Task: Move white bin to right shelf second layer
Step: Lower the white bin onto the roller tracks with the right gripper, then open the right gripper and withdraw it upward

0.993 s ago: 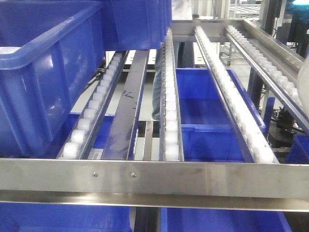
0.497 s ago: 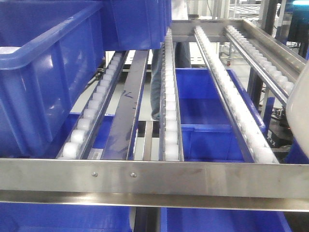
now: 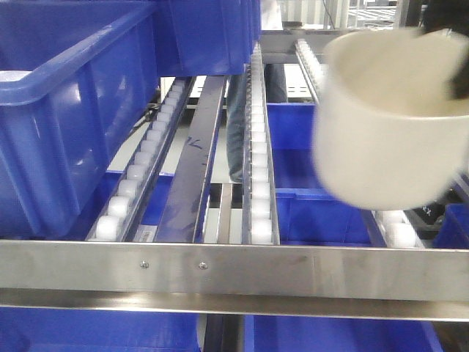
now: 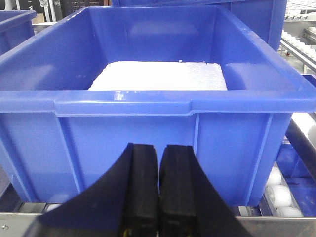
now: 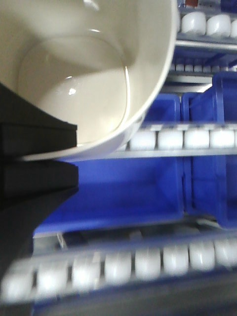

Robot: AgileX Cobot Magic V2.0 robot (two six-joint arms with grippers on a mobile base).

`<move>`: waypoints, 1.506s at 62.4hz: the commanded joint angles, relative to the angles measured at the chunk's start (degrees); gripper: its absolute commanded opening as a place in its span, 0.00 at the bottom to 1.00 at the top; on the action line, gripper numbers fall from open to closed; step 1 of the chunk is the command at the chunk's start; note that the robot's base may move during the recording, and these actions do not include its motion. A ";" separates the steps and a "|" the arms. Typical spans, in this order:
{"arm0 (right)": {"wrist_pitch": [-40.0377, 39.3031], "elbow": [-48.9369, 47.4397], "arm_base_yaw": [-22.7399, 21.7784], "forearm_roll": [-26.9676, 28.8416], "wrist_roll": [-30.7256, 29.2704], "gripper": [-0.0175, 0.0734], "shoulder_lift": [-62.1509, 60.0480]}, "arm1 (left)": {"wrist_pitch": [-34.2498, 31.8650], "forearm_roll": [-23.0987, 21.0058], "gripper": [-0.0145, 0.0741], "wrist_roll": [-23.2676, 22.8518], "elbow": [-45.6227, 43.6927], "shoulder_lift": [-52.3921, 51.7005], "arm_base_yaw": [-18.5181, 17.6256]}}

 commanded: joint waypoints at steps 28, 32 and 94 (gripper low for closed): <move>-10.00 -3.21 0.71 -3.60 3.98 0.26 10.26 | -4.61 -0.43 0.26 -0.30 1.52 -0.95 -0.24; -10.05 -3.21 0.71 -3.60 3.98 0.26 10.26 | -4.61 -0.43 0.26 -0.30 1.52 -0.95 -0.24; -18.15 20.17 -15.89 24.67 -40.15 0.25 -30.43 | -4.61 -0.43 0.26 -0.30 1.52 -0.95 -0.24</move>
